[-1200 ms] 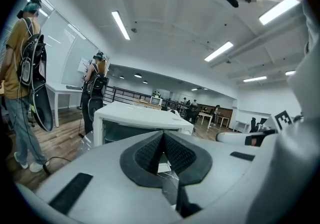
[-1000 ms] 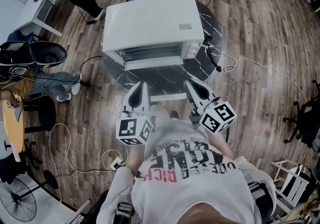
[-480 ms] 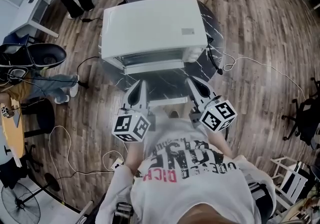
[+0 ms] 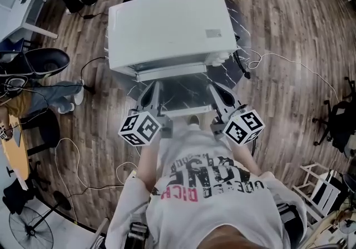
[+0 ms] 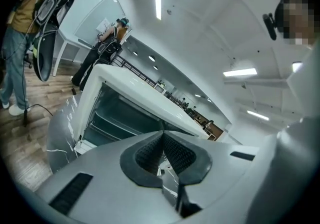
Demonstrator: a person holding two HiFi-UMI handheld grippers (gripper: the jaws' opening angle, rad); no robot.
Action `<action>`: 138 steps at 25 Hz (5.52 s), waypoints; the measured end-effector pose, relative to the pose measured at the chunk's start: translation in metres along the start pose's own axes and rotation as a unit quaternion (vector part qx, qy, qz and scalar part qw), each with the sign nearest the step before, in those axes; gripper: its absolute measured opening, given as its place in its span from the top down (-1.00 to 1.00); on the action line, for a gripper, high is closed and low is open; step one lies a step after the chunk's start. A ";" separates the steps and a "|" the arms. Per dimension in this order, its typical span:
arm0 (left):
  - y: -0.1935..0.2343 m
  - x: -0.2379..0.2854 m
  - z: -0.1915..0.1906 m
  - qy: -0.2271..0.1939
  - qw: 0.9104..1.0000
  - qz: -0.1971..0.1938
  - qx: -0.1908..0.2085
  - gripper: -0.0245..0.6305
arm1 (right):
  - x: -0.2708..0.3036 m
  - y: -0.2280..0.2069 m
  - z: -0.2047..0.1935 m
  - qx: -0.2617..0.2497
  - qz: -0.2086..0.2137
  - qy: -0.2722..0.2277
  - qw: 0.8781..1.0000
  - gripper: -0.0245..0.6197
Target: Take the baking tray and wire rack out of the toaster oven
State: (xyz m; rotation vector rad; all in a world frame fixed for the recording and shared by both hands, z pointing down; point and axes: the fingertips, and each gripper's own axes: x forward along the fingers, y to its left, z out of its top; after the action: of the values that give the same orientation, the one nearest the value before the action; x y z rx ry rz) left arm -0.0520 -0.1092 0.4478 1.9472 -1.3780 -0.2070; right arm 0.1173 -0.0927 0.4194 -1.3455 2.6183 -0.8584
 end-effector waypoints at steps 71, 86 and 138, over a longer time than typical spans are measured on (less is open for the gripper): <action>0.105 0.068 -0.046 -0.013 0.938 -0.027 -0.347 0.67 | 0.109 -0.108 -0.075 0.198 -0.156 0.030 0.967 0.48; 0.103 0.063 -0.055 0.011 0.949 -0.023 -0.314 0.63 | 0.099 -0.106 -0.083 0.198 -0.150 0.031 0.968 0.50; 0.107 0.014 -0.099 0.014 0.953 0.012 -0.303 0.66 | 0.063 -0.090 -0.127 0.211 -0.136 0.059 0.966 0.52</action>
State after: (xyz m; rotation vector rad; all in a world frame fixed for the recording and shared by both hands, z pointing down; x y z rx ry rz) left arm -0.0763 -0.0922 0.5910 1.4127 -1.1432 -0.5234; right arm 0.1047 -0.1257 0.5832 -1.5784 2.1694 -1.4750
